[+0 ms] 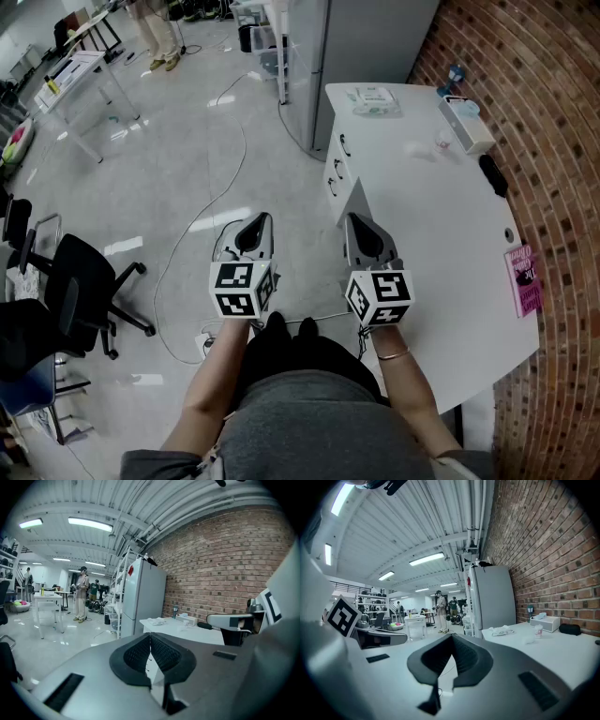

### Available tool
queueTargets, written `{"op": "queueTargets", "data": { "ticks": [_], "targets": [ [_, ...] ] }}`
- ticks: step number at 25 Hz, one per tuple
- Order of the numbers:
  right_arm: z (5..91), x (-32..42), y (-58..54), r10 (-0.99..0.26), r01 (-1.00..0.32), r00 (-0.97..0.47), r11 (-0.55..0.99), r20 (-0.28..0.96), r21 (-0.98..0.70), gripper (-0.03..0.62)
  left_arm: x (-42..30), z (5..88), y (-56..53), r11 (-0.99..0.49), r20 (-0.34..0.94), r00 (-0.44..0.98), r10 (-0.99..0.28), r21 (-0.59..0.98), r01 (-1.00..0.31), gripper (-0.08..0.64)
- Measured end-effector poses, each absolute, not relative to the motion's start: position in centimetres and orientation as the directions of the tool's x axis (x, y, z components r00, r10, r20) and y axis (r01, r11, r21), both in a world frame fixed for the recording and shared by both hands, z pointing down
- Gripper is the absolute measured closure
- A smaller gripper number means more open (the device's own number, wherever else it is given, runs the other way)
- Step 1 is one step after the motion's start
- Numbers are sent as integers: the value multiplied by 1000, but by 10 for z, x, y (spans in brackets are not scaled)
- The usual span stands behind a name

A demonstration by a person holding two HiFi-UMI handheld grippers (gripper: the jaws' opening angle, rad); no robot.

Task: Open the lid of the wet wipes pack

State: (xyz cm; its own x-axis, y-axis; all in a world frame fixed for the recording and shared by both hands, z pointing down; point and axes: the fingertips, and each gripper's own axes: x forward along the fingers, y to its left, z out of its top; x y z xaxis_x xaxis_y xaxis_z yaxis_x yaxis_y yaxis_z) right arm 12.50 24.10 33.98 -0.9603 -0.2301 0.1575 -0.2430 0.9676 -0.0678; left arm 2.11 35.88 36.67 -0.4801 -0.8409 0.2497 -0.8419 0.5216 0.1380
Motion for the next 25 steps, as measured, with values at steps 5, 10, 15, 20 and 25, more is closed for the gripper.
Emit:
{"op": "queueTargets", "data": {
  "ticks": [5,10,15,20,25],
  "targets": [
    [337,127,246,-225,-236,-963,970,151,-64,589,23,363,363,521,231,-483,-844,144,-842,537],
    [334,127,242,-227,-233,-965,972,131,-28,586,25,363,364,537,216,-505,-836,133,-833,537],
    [334,133,233,-245,-252,-962,966,121,-50,584,28,363,361,536,214,-504,-837,136,-833,534],
    [339,137,225,-258,-271,-956,959,137,-83,526,29,365,360,538,228,-502,-834,137,-832,533],
    [344,138,217,-259,-275,-954,956,152,-100,508,26,369,353,542,242,-497,-833,178,-821,496]
  ]
}}
